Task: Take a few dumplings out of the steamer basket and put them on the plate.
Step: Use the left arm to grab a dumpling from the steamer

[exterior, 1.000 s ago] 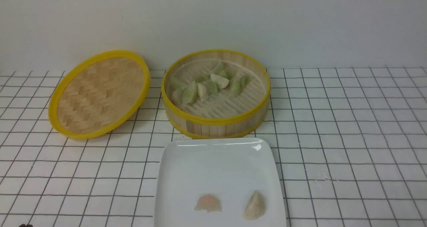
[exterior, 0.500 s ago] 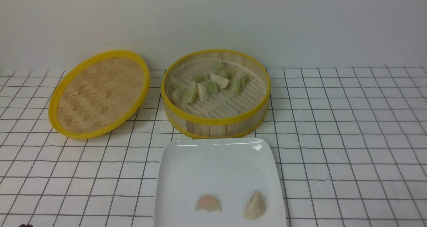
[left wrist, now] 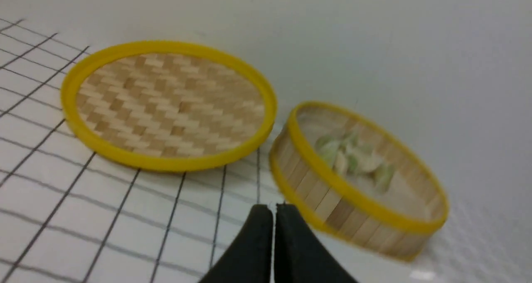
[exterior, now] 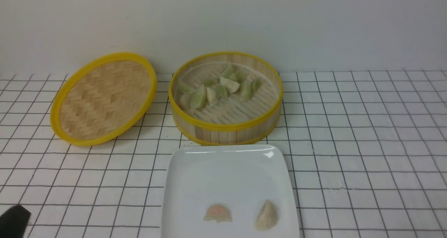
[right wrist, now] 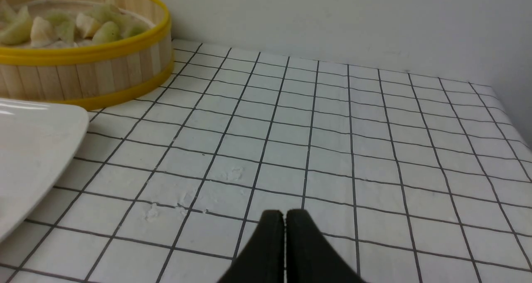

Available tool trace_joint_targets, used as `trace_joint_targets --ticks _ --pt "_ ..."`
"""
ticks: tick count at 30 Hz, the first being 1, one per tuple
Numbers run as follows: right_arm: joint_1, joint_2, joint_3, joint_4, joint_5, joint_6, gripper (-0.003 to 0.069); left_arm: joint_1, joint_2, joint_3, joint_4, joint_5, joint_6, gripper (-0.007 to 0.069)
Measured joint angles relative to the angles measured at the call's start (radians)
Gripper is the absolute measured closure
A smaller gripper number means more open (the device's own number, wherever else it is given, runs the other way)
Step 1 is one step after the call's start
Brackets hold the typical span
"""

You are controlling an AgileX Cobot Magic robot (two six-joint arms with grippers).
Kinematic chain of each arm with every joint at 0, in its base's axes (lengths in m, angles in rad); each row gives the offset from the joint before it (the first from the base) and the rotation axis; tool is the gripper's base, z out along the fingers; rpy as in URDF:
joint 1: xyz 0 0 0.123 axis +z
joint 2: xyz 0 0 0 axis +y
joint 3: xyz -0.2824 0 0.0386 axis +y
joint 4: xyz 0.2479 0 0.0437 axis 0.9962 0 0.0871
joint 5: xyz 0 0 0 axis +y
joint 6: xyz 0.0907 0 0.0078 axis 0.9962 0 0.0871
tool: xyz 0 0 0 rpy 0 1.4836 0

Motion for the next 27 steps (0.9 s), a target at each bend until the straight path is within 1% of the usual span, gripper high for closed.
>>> trace_joint_targets --ticks 1,2,3,4,6,8,11,12,13,14,15,16,17,18,19,20,21,22,25,27 --pt "0.000 0.000 0.000 0.000 0.000 0.000 0.0656 0.000 0.000 0.000 -0.031 -0.047 -0.001 0.0631" --pt "0.000 0.000 0.000 0.000 0.000 0.000 0.0656 0.000 0.000 0.000 -0.076 -0.138 -0.008 0.0631" --pt "0.000 0.000 0.000 0.000 0.000 0.000 0.0656 0.000 0.000 0.000 -0.081 -0.151 -0.010 0.0631" --pt "0.000 0.000 0.000 0.000 0.000 0.000 0.0656 0.000 0.000 -0.009 -0.111 -0.236 -0.025 0.0631" --pt "0.000 0.000 0.000 0.000 0.000 0.000 0.0656 0.000 0.002 -0.041 -0.115 -0.264 -0.028 0.0631" --pt "0.000 0.000 0.000 0.000 0.000 0.000 0.0656 0.000 0.045 -0.145 -0.073 -0.239 -0.027 0.0631" --pt "0.000 0.000 0.000 0.000 0.000 0.000 0.0656 0.000 0.222 -0.370 0.013 -0.016 -0.026 0.0631" --pt "0.000 0.000 0.000 0.000 0.000 0.000 0.0656 0.000 0.307 -0.459 0.036 0.094 -0.021 0.0631" --pt "0.000 0.000 0.000 0.000 0.000 0.000 0.0656 0.000 0.362 -0.534 0.047 0.167 -0.010 0.0631" --pt "0.000 0.000 0.000 0.000 0.000 0.000 0.0656 0.000 0.497 -0.647 0.068 0.340 0.015 0.0631" --pt "0.000 0.000 0.000 0.000 0.000 0.000 0.0656 0.000 0.517 -0.665 0.071 0.366 0.021 0.0631" --pt "0.000 0.000 0.000 0.000 0.000 0.000 0.0656 0.000 0.674 -0.811 0.084 0.555 0.075 0.0631" --pt "0.000 0.000 0.000 0.000 0.000 0.000 0.0656 0.000 0.734 -0.879 0.088 0.620 0.108 0.0631" --pt "0.000 0.000 0.000 0.000 0.000 0.000 0.0656 0.000 0.830 -0.960 0.091 0.729 0.153 0.0631" --pt "0.000 0.000 0.000 0.000 0.000 0.000 0.0656 0.000 0.942 -1.048 0.095 0.807 0.205 0.0631" --pt "0.000 0.000 0.000 0.000 0.000 0.000 0.0656 0.000 0.979 -1.062 0.095 0.833 0.213 0.0631" --pt "0.000 0.000 0.000 0.000 0.000 0.000 0.0656 0.000 1.070 -1.128 0.098 0.890 0.245 0.0631" --pt "0.000 0.000 0.000 0.000 0.000 0.000 0.0656 -0.003 1.208 -1.240 0.108 0.953 0.280 0.0631" --pt "0.000 0.000 0.000 0.000 0.000 0.000 0.0656 -0.031 1.435 -1.406 0.145 1.030 0.290 0.0631" --pt "0.000 0.000 0.000 0.000 0.000 0.000 0.0656 -0.053 1.498 -1.473 0.166 1.055 0.290 0.0631"
